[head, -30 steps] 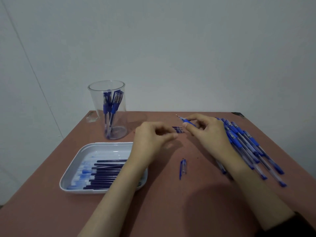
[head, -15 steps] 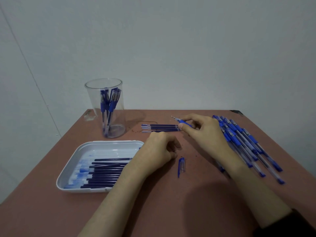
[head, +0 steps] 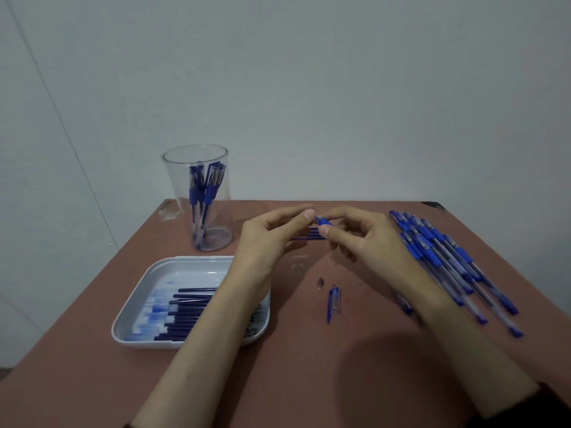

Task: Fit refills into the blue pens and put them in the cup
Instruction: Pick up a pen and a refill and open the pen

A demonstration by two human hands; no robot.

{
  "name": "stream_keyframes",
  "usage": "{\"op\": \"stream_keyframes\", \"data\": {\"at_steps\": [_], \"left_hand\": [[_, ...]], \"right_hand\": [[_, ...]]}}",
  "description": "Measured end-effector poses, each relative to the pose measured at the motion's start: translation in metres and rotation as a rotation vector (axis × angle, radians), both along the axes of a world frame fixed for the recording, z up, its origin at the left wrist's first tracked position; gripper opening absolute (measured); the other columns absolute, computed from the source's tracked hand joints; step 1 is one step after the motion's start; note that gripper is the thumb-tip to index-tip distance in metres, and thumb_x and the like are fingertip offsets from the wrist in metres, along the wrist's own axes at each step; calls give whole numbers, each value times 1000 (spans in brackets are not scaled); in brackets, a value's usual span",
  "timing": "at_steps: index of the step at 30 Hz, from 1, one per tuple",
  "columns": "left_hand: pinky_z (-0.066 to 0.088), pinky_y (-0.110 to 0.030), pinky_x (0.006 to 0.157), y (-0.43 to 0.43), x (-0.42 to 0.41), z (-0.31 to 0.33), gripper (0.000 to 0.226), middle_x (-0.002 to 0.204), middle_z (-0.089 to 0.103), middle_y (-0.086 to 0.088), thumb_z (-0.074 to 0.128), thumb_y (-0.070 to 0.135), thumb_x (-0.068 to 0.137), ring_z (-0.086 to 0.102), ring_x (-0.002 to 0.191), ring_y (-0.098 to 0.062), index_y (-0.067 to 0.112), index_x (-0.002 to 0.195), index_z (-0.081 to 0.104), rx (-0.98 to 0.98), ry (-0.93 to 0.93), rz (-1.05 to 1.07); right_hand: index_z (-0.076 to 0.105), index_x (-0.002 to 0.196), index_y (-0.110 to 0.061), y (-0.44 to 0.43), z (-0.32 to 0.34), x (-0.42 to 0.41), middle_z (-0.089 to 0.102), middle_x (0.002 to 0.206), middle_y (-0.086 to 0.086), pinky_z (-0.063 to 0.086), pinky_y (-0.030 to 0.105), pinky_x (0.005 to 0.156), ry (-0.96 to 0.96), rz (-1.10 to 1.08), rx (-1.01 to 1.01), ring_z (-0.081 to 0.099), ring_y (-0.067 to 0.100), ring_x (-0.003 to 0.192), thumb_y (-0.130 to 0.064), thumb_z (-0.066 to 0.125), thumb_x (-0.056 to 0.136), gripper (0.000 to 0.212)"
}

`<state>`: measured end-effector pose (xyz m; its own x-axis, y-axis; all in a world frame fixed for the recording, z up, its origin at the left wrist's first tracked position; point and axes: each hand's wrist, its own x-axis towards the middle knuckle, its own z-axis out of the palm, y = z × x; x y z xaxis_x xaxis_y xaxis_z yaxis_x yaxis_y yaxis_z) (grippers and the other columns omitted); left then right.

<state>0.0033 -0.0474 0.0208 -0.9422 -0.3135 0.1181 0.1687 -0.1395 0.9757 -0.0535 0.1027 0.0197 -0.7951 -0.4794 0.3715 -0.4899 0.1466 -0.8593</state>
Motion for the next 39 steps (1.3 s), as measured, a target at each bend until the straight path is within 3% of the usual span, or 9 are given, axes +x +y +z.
{"op": "stream_keyframes", "data": {"at_steps": [5,8,12,16,23,25,28,33,39], "left_hand": [[55,-21,70,-3,-1,4,7,74,68,-4,63,14,87,65,78,-18,8,87,66,191,20,57],[58,-22,69,-7,-1,7,8,85,73,-9,58,19,91,70,74,-17,11,90,55,302,47,91],[56,-23,79,-4,-2,3,23,93,70,-14,66,3,83,68,82,-19,4,105,61,201,34,26],[56,-25,82,-1,0,0,14,89,72,-13,64,-2,82,68,83,-21,3,94,68,112,21,1],[55,-28,80,-13,8,23,16,81,70,-1,54,5,93,67,81,-16,15,104,60,283,435,327],[53,-25,81,-21,13,38,18,85,65,-3,52,7,95,64,80,-13,16,109,59,166,537,437],[51,-21,80,-32,4,59,23,94,61,-5,53,9,95,61,81,-14,20,113,62,-343,531,457],[34,-18,73,-40,-62,52,32,104,54,-12,46,8,97,53,92,-23,14,123,62,-1259,136,228],[34,-10,76,-36,-104,12,28,111,66,-15,54,-1,91,60,101,-23,4,115,66,-1366,-107,-17]], "right_hand": [[72,86,-30,-1,-3,-3,60,67,10,41,15,50,-31,-8,9,51,4,55,-20,70,86,10],[73,83,-28,-1,-5,-5,59,66,4,40,14,49,-43,-33,25,50,2,53,-18,71,84,11],[73,85,-30,-2,-7,-6,63,70,12,42,17,51,-26,-36,46,52,9,58,-22,71,84,9],[73,86,-30,-1,-5,-6,62,69,14,42,19,51,-31,-2,22,52,10,56,-22,70,86,8],[75,91,-22,1,-6,-11,62,69,14,41,17,51,-47,-63,28,52,4,54,-19,69,86,8],[75,92,-21,2,-7,-14,62,66,8,44,23,54,-38,-106,27,54,7,56,-20,70,85,8],[74,89,-22,2,-8,-18,61,61,3,46,30,58,-28,-170,-5,53,12,56,-20,69,86,6],[71,76,-32,4,-10,-24,57,65,21,47,40,61,35,-269,-56,49,22,58,-22,69,85,14],[68,76,-35,4,-7,-24,56,69,23,50,41,64,75,-293,-54,52,36,64,-23,68,86,16]]}}
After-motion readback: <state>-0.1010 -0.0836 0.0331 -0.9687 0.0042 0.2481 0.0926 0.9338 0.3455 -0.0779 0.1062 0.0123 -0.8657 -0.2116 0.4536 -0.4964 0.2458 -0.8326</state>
